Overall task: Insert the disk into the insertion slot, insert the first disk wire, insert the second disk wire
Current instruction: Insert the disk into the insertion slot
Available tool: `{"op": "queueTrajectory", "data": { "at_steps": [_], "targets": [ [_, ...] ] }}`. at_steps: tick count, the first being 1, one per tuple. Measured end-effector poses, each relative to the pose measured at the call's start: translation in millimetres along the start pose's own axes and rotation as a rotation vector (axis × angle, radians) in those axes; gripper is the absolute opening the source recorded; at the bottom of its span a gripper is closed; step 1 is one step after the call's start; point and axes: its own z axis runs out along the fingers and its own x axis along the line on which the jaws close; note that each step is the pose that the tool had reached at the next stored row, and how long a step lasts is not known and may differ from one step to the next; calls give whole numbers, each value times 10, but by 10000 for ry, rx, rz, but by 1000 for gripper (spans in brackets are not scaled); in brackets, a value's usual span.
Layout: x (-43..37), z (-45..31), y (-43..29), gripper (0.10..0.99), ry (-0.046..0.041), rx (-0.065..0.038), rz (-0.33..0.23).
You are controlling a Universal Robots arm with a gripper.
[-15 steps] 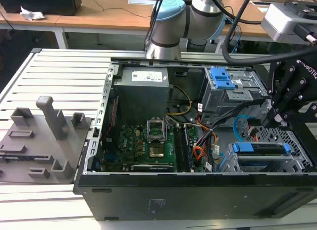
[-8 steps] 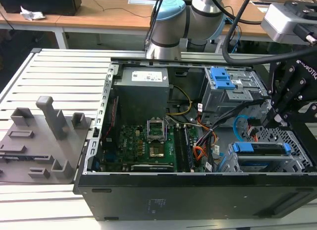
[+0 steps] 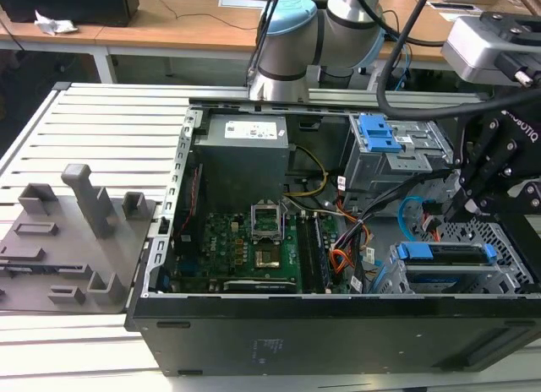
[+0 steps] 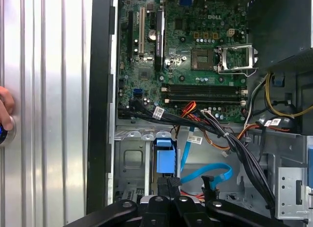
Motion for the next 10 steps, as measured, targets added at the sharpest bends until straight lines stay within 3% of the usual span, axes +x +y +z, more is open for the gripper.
{"op": "queueTrajectory", "data": {
  "at_steps": [10],
  "targets": [
    [1, 70, -3, 106, 0, 0, 0]
  ]
}}
